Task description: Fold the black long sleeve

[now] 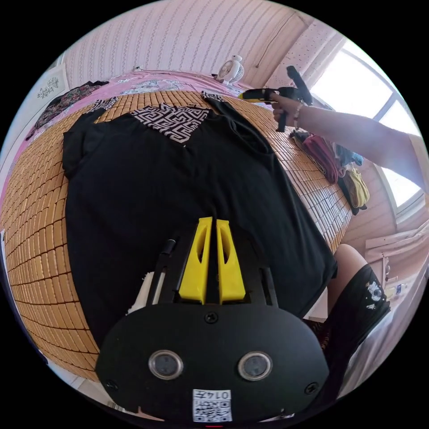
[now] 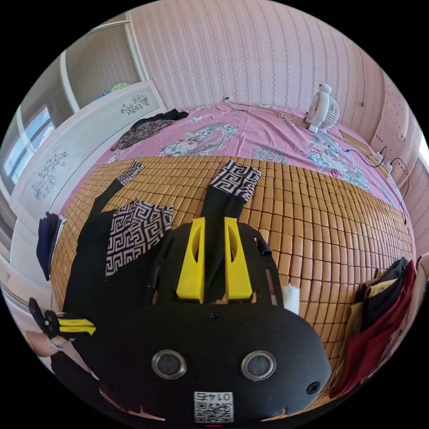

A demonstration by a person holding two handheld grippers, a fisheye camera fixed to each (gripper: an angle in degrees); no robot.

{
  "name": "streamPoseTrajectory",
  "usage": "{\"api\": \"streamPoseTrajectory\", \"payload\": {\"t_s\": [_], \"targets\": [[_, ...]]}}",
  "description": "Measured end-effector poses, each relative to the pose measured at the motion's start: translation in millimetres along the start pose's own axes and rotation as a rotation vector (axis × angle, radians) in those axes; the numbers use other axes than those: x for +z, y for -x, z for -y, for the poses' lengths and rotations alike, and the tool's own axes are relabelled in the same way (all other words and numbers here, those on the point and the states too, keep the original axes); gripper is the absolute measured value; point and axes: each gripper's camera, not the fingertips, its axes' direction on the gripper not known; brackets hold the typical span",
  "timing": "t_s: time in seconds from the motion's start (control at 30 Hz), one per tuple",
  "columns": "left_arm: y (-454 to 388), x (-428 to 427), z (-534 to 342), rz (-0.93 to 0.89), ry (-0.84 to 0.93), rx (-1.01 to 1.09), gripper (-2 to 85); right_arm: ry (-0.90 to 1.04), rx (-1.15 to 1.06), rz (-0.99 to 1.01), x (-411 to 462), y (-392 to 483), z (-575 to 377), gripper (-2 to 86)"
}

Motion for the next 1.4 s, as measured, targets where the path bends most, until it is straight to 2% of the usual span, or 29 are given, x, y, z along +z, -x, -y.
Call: {"api": "streamPoseTrajectory", "payload": {"t_s": [0.13, 0.17, 0.23, 0.33, 0.43, 0.5, 0.6, 0.7, 0.83, 1.0, 1.13, 1.2, 1.27, 1.4], "targets": [[4, 11, 21, -0.038, 0.014, -0.053, -0.6, 0.092, 0.114, -0.033, 45, -20, 14, 4.2], [2, 15, 30, -0.031, 0.026, -0.042, -0.6, 0.104, 0.124, -0.02, 48, -26, 12, 0.8], [0, 20, 43, -0.021, 0.048, -0.038, -0.3, 0.08, 0.169, -0.02, 32, -37, 7, -0.1], [-2, 28, 65, -0.023, 0.09, -0.061, 1.3, -0.073, 0.201, 0.015, -36, -57, -27, -0.1], [-5, 32, 92, -0.038, 0.163, -0.096, 4.6, -0.169, 0.218, -0.064, -134, -62, -91, 0.2], [-11, 34, 115, -0.091, 0.18, -0.096, 5.2, -0.077, 0.248, -0.156, -190, -62, -152, 0.6], [-24, 38, 151, -0.117, 0.17, -0.057, 5.3, 0.103, 0.362, -0.217, -226, -68, -225, 1.8], [-35, 46, 196, -0.105, 0.157, -0.008, 5.4, 0.182, 0.451, -0.243, -240, -81, -267, 4.2], [-45, 62, 256, -0.092, 0.127, 0.042, 5.5, 0.144, 0.521, -0.26, -243, -103, -277, 6.8], [-63, 97, 341, -0.014, 0.087, 0.116, 5.6, 0.124, 0.609, -0.413, -223, -143, -278, 8.5], [-67, 127, 383, 0.013, 0.101, 0.104, 5.9, 0.281, 0.679, -0.427, -195, -164, -289, 6.6], [-68, 147, 405, 0.063, 0.124, 0.101, 6.4, 0.251, 0.615, -0.441, -200, -159, -288, 1.7], [-69, 161, 415, 0.148, 0.152, 0.081, 6.7, 0.259, 0.62, -0.462, -204, -161, -290, 0.9], [-79, 178, 432, 0.188, 0.19, 0.103, 6.8, 0.167, 0.74, -0.453, -226, -178, -303, 0.5]]}}
